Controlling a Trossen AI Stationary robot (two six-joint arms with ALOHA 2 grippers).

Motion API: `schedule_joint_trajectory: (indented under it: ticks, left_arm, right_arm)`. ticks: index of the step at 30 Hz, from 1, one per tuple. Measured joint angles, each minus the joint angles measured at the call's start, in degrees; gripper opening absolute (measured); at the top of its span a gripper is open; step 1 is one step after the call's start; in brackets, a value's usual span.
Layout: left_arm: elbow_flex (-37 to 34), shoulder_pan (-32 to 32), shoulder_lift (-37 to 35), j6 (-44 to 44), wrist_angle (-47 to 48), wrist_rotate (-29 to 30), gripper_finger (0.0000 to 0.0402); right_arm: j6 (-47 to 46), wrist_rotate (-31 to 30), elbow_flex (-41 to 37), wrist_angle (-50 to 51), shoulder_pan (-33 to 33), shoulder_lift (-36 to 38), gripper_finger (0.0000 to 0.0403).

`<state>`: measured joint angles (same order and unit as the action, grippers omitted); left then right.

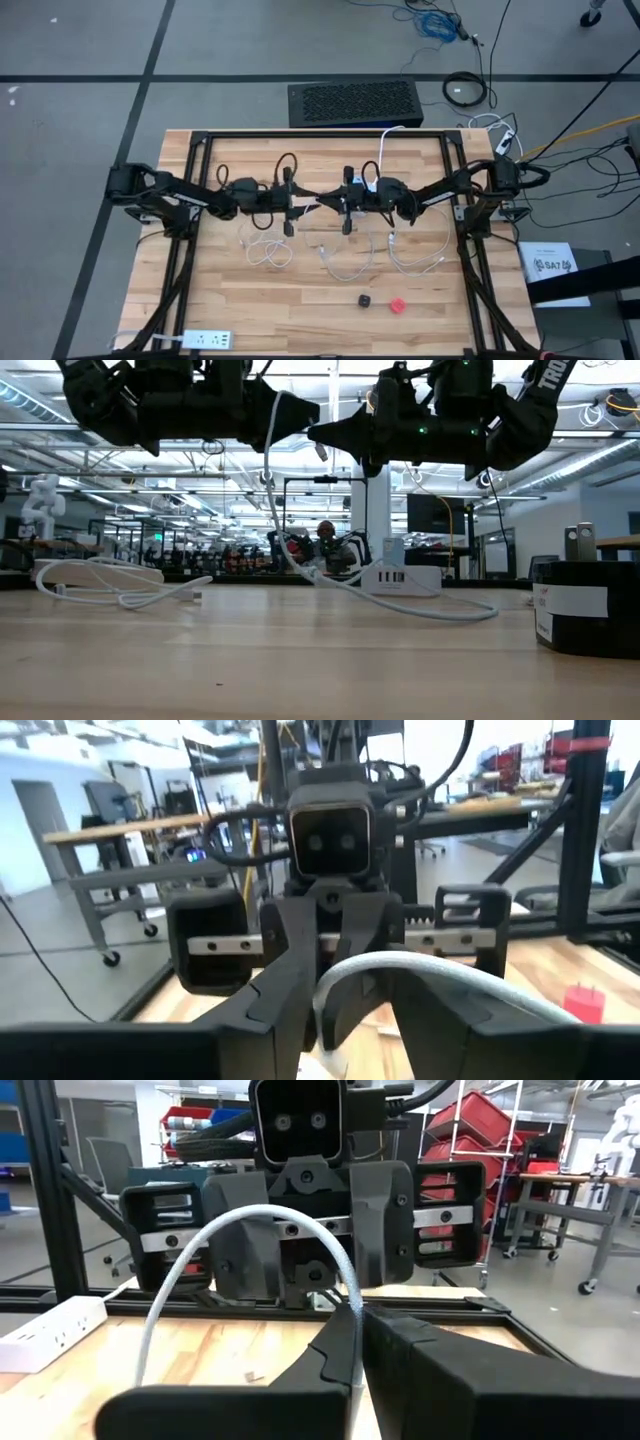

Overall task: Insert USB
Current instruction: Insert the middle white charger cable into the white charger adapter

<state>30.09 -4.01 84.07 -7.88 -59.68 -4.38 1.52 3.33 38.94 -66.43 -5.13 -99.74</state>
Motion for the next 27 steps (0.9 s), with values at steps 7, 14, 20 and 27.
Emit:
schedule_joint_trajectory:
  ticks: [7, 14, 20, 27]
  left_arm:
    - [0.06, -0.09, 0.02, 0.02, 0.41, 0.22, 0.0037]
    - [0.02, -0.58, -0.04, 0.02, 0.46, 0.29, 0.0008]
    - [0.02, -0.73, -0.02, -0.27, 0.59, 0.88, 0.0007]
    - [0.01, -2.18, -0.09, 0.03, 3.19, -0.26, 0.0007]
  right_arm:
    - [-0.02, 0.18, 0.0, 0.91, 0.04, 0.0, 0.0]
    - [-1.36, -0.31, 0.01, 1.48, -0.28, 0.05, 0.0]
    - [-3.96, -1.11, 0.11, 10.15, -1.92, 4.33, 0.002]
    - [-6.07, -2.84, 0.73, 30.21, -3.54, 13.68, 0.0079]
